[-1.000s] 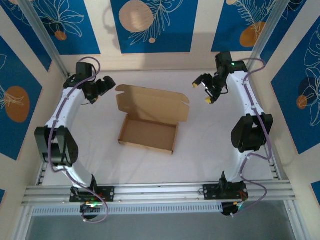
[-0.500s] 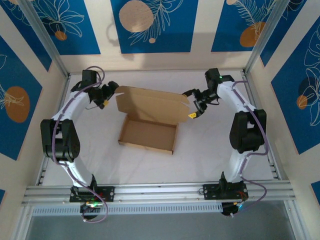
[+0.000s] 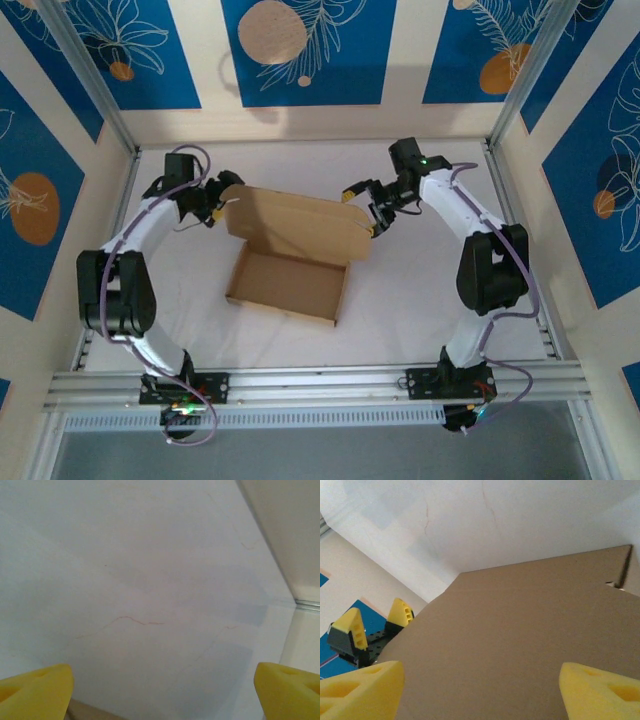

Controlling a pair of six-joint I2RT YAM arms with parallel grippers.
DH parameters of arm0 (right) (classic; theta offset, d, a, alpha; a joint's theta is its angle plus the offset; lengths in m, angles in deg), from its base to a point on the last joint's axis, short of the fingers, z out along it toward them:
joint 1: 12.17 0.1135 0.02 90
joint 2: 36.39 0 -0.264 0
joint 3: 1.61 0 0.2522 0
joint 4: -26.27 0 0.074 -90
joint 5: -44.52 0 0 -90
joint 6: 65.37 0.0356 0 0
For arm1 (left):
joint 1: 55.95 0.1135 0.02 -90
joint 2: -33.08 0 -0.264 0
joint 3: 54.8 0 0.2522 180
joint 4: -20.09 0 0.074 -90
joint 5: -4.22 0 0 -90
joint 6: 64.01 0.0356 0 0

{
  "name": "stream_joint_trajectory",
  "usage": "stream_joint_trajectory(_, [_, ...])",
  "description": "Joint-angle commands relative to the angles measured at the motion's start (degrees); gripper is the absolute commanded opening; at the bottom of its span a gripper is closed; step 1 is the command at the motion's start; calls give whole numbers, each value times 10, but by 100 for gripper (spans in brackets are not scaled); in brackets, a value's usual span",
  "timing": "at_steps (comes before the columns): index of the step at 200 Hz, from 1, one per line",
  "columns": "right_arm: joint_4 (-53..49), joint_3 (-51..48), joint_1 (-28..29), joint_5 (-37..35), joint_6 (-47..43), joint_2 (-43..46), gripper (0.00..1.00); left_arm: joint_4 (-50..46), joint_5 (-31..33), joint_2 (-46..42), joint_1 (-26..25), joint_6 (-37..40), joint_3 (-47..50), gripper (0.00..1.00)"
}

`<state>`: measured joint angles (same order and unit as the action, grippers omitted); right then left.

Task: Fold the paper box

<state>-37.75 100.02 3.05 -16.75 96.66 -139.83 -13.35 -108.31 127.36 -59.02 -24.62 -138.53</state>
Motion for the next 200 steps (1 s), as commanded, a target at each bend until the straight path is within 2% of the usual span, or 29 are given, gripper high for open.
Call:
stream_joint_trajectory(1, [6,-6,13,4,31,21,81,25,-15,-31,-9,-27,18,93])
stream_joint_trajectory(46, [13,-14,21,-76,60,43,81,64,7,-72,-18,-70,66,93])
stream_joint_trajectory(69, [19,1,9,-105,20,45,81,46,33,-86,-10,-47,59,93])
stream_joint_trajectory(97, [-20,20,-42,-148,-138,67,79,11,78,-119,22,6,47,95])
stream_joint_trajectory(120, [14,-41,-60,-197,-295,148,76,-11,136,-157,32,86,38,97])
stream_joint_trajectory(135, [26,-85,-60,-258,-375,204,72,2,141,-176,32,132,42,97])
stream_joint_trajectory(147, [59,-131,-64,-272,-431,250,66,4,149,-192,32,159,47,96])
stream_joint_trajectory(158, [120,-190,-65,-255,-489,305,61,17,154,-214,32,190,59,96])
stream_joint_trajectory(165, [169,-233,-60,-221,-549,350,51,27,159,-229,32,208,70,95])
stream_joint_trajectory(173, [223,-282,-38,-216,-622,400,46,40,160,-245,32,232,82,94])
stream_joint_trajectory(185, [249,-319,-7,-198,-709,437,44,54,151,-264,31,271,97,91])
stream_joint_trajectory(200, [216,-322,23,-161,-790,436,46,59,155,-283,27,290,113,90])
